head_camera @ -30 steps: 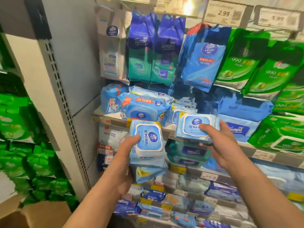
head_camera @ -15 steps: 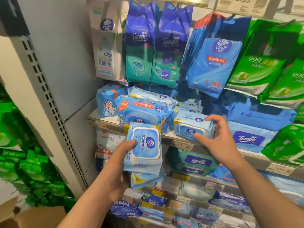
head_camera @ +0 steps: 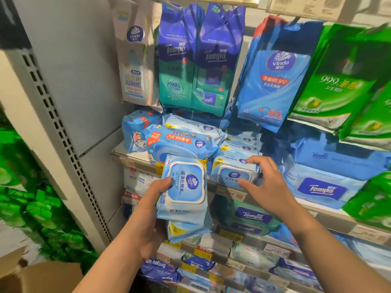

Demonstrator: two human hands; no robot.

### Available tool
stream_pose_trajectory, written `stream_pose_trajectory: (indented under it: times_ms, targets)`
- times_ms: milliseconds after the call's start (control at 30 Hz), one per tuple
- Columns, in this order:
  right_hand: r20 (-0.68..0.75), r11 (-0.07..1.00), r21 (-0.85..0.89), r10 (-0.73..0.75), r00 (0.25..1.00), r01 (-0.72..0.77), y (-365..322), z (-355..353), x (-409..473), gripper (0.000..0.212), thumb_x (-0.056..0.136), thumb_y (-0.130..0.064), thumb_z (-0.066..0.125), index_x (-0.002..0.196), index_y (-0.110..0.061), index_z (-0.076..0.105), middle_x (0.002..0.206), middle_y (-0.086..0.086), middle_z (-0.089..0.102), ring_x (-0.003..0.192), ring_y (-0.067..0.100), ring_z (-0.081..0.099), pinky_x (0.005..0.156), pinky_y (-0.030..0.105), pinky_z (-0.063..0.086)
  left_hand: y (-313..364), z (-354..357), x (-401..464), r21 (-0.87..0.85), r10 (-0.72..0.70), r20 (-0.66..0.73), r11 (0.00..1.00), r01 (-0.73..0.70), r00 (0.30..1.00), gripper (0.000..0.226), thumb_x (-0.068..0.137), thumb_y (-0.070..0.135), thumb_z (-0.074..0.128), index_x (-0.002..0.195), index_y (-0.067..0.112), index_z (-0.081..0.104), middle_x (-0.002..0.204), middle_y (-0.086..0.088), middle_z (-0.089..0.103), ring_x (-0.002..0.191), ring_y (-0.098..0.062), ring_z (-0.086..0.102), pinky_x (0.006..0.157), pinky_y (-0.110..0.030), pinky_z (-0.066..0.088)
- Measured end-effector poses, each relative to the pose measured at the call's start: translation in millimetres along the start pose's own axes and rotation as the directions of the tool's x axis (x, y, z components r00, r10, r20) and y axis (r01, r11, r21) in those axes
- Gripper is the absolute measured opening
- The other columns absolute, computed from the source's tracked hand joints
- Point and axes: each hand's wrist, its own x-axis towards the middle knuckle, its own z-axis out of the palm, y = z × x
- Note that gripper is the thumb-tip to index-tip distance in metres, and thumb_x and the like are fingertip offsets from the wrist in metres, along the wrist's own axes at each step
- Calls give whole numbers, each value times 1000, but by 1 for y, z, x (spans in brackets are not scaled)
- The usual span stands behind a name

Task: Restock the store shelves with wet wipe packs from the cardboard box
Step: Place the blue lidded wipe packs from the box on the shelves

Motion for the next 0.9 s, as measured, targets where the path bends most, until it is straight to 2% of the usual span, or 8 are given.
stream_pose_trajectory:
  times_ms: [133, 267, 333, 467, 600, 700, 833, 900]
  targets:
    - [-102, 992, -119, 36, 994, -48, -5, 4, -4, 55, 78, -42, 84, 126, -29, 59, 120, -11, 39, 111, 3, 45, 99, 19, 36, -10, 6, 5, -206, -43, 54, 977, 53, 998, 57, 81, 43, 63, 128, 13, 70, 111, -15, 77, 97, -28, 76, 87, -40, 55]
    - [-246, 1000, 5, 28, 969, -27, -55, 1, -22, 39, 87, -41, 70, 119, -22, 61, 112, -11, 49, 106, 8, 49, 98, 29, 39, -19, 5, 12, -225, -46, 65, 973, 59, 997, 64, 73, 45, 76, 129, 16, 70, 122, -14, 73, 110, -33, 72, 92, -44, 55]
    - [-37, 956, 220, 207, 978, -194, -89, -3, -33, 26, 89, -52, 65, 105, -31, 63, 93, -14, 64, 87, 2, 59, 80, 27, 47, -19, 10, 16, -198, -42, 100, 978, 61, 994, 78, 67, 51, 79, 136, 16, 65, 126, -13, 72, 113, -31, 71, 91, -43, 56]
    - [463, 802, 324, 328, 823, -502, -117, -2, -37, 59, 77, -79, 56, 104, -29, 70, 85, -16, 73, 70, 1, 65, 64, 22, 44, -16, 22, 26, -21, 47, 64, 999, -45, 997, 129, 24, 84, 85, 122, 5, 60, 136, -21, 64, 87, -7, 76, 72, -22, 60]
    - [578, 647, 451, 313, 754, -615, -113, -10, -35, 31, 95, -48, 65, 116, -27, 72, 108, -8, 78, 100, 14, 74, 79, 32, 60, -27, 23, 31, -114, 58, 75, 992, -49, 995, 94, 60, 49, 90, 139, 22, 48, 123, -12, 73, 108, -32, 73, 87, -49, 59]
    - [616, 648, 472, 243, 749, -598, -107, -27, -28, 43, 86, -44, 64, 122, -22, 70, 115, -8, 77, 108, 8, 72, 95, 29, 56, -32, 19, 40, -138, 53, 46, 989, -47, 998, 96, 59, 61, 91, 140, 27, 50, 125, -11, 72, 111, -36, 71, 95, -59, 55]
    - [544, 792, 391, 212, 812, -469, -102, -40, -19, 31, 92, -43, 65, 119, -29, 73, 116, -10, 76, 111, 11, 71, 106, 40, 51, -30, 23, 45, -182, -3, 83, 983, 18, 997, 103, 51, 62, 93, 141, 30, 54, 131, -12, 69, 115, -39, 68, 97, -66, 51]
    - [406, 881, 278, 255, 878, -384, -103, -35, -22, 20, 95, -44, 67, 114, -39, 70, 114, -17, 74, 102, -2, 69, 98, 29, 53, -32, 25, 49, -216, 0, 58, 976, 12, 998, 101, 52, 57, 94, 140, 27, 54, 129, -14, 70, 114, -40, 69, 96, -67, 52]
